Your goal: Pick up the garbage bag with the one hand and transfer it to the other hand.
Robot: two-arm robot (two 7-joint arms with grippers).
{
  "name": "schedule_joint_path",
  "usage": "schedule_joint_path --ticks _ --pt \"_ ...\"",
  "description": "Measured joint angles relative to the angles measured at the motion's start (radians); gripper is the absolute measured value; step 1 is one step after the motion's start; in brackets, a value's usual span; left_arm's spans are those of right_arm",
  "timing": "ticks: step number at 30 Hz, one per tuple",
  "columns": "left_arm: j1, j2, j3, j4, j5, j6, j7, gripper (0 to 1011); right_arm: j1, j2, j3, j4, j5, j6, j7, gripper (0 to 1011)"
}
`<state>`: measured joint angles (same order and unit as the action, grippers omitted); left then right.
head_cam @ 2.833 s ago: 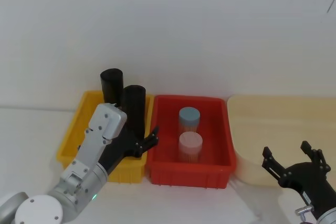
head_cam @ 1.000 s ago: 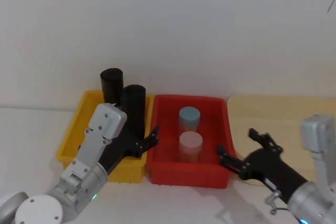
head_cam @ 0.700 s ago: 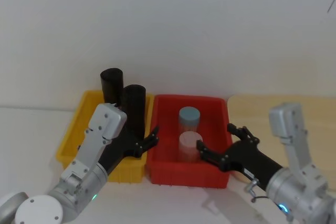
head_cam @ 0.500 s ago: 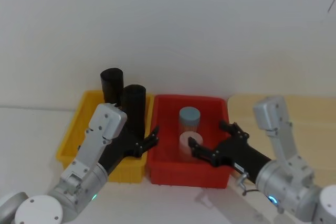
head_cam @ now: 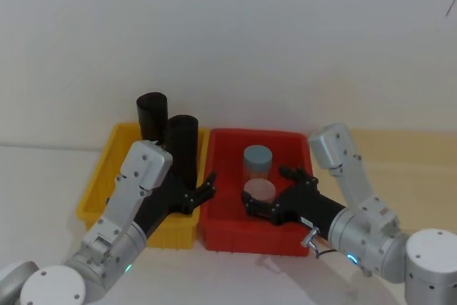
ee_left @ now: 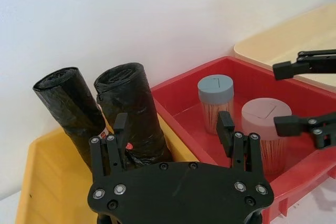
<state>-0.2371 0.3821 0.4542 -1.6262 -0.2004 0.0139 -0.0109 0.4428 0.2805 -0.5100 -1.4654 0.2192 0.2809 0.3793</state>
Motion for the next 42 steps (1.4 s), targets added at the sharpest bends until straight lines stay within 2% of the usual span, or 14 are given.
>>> schedule_joint_path --ticks 7,20,27,34,42 --pt "0.000 0.000 0.000 0.000 0.000 0.000 0.000 1001 0.036 -0.005 -0.028 0.034 -0.031 0.026 0.015 1002" --pt "0.000 0.000 0.000 0.000 0.000 0.000 0.000 1001 0.078 -0.012 -0.056 0.069 -0.071 0.057 0.032 1002" --pt "0.000 0.000 0.000 0.000 0.000 0.000 0.000 1001 0.092 -0.015 -0.064 0.080 -0.083 0.067 0.039 870" --pt "0.000 0.000 0.000 0.000 0.000 0.000 0.000 1000 0.099 -0.016 -0.068 0.086 -0.090 0.071 0.042 665" --pt "0.000 0.000 0.000 0.000 0.000 0.000 0.000 1001 0.102 -0.017 -0.070 0.088 -0.093 0.074 0.044 660"
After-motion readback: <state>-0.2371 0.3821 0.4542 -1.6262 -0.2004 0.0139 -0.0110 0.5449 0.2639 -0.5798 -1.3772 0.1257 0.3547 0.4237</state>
